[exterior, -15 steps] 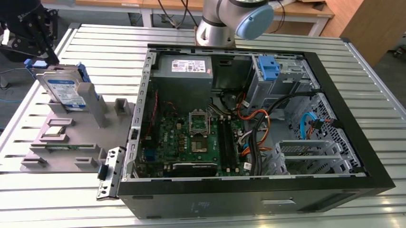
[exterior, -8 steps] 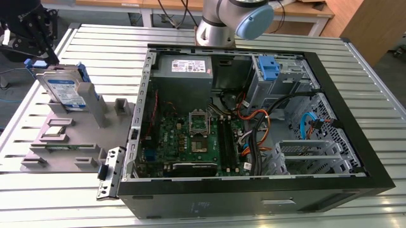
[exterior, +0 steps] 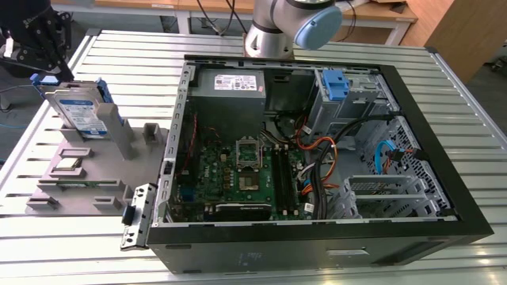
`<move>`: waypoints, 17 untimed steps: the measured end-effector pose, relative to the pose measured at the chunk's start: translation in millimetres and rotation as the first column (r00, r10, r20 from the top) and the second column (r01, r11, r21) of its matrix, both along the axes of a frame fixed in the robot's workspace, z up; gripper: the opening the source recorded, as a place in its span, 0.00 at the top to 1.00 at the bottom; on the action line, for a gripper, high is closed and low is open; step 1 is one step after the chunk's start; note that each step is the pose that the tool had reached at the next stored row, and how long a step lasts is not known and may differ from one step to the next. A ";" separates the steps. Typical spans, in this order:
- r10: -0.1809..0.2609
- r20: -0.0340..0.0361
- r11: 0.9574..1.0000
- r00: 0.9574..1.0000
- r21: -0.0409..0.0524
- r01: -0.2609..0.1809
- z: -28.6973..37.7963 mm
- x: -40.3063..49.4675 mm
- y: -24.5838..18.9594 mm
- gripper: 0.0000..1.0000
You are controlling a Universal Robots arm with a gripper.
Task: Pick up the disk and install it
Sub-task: 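Pick up the disk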
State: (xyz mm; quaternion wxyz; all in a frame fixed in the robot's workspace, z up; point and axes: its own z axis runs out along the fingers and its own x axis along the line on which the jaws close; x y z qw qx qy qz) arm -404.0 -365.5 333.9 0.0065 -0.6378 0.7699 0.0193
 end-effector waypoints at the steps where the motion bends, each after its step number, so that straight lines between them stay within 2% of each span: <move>1: 0.000 0.000 1.000 1.000 0.000 0.000 -0.2 0.0 0.0 0.90; 12: 0.000 0.000 1.000 1.000 0.000 0.000 -0.8 0.0 -0.1 0.90; 13: 0.000 0.000 1.000 1.000 0.000 0.000 -0.9 0.0 -0.1 0.89; 14: 0.000 0.000 1.000 1.000 0.000 0.000 -0.9 0.0 -0.1 0.83; 15: 0.000 0.000 1.000 1.000 0.000 0.000 -0.9 -0.1 -0.1 0.83; 16: 0.000 0.000 1.000 1.000 0.000 0.000 -1.0 0.0 -0.1 0.77; 17: 0.000 0.000 1.000 1.000 0.000 0.000 -1.0 0.0 -0.1 0.77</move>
